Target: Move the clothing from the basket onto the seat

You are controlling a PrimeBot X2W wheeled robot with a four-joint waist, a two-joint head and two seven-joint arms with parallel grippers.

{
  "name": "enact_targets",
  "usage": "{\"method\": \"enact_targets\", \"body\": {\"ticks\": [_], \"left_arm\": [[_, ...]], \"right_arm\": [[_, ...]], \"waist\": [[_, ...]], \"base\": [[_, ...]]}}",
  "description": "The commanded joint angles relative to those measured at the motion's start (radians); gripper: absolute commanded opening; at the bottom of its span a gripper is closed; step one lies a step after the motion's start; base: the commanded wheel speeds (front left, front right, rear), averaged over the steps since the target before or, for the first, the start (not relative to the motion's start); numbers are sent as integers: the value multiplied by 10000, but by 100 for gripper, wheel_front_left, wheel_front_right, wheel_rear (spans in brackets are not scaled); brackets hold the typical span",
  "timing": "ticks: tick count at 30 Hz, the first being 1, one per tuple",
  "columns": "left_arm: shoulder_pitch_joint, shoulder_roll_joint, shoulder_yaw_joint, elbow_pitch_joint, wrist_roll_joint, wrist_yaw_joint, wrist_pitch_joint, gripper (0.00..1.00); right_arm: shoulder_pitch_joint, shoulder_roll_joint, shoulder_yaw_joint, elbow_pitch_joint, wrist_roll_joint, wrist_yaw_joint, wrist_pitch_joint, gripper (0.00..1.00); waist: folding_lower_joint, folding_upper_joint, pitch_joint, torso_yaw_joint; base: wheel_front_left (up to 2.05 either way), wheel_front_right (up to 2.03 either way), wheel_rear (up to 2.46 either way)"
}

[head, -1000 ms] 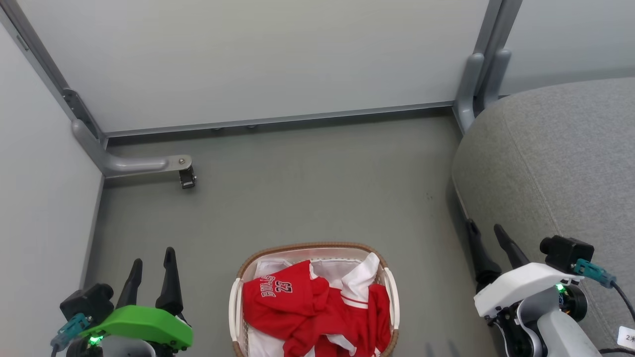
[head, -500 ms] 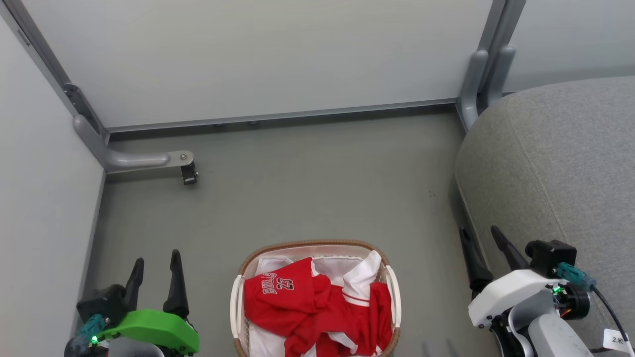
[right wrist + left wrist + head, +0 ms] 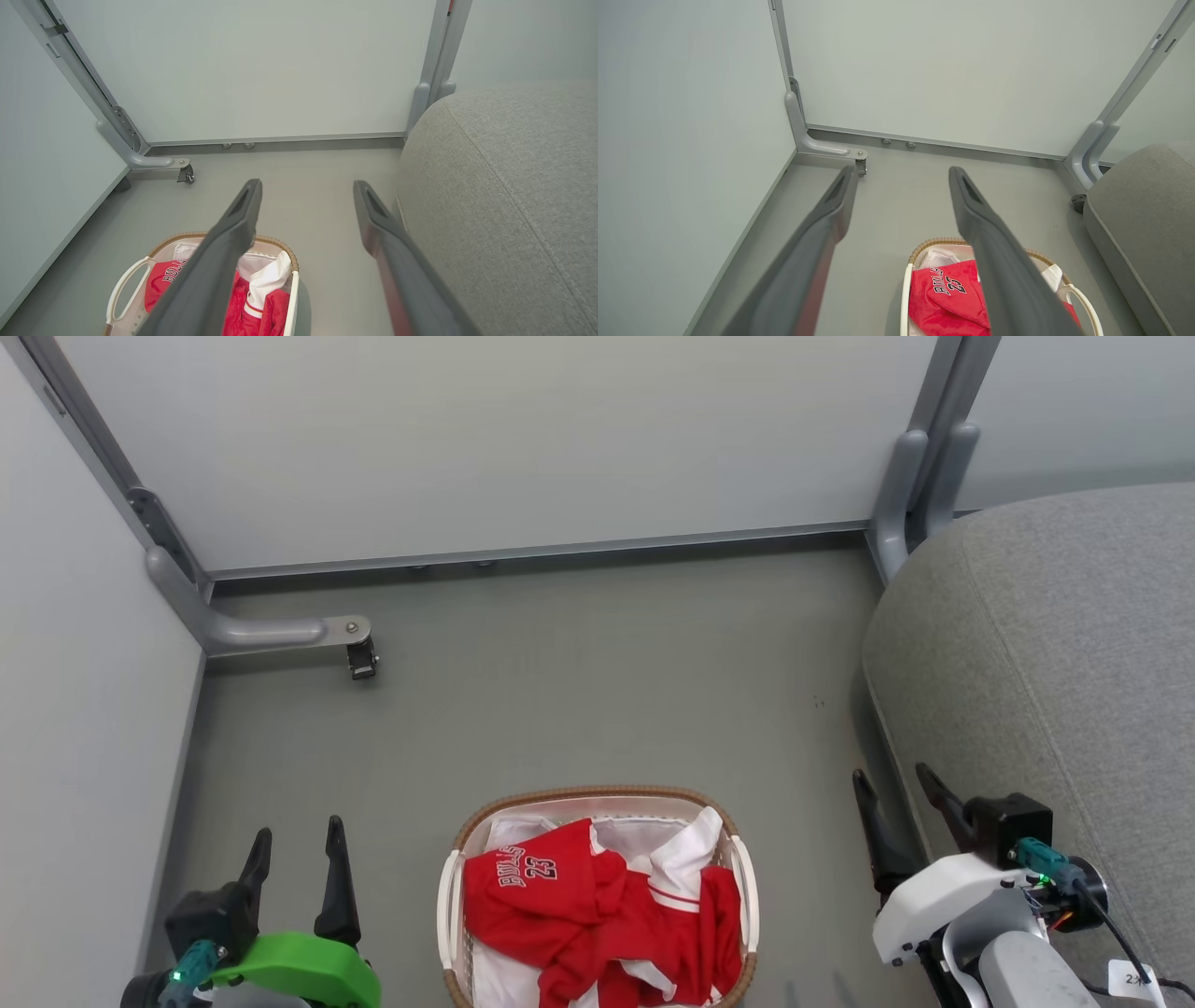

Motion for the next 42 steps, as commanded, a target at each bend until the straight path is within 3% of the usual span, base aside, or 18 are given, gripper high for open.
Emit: {"method": "enact_targets", "body": {"ticks": [1,19,31,42], "left_arm": [[92,5,69,-50,272,-26,-66,100],[-76,-252,162,371,1431,-311,-424,100],[-1375,-271,-987,978,1615,-371,-639,100],[-3048,-266,-2090,2108,1359,-608,-602,100]], "right_arm": [[-185,-26,8,41,-246,0,-87,100],[-463,49,-257,305,-2027,-1,-435,100],[-1496,-1,-206,-44,-2898,-3,-635,100],[-2529,30,-175,-699,-2696,-3,-634,100]], "waist": [[0,0,9,9],[0,0,636,-62],[0,0,2891,-461],[0,0,5123,-768]], "base": [[0,0,0],[0,0,0],[0,0,0],[0,0,0]]}}
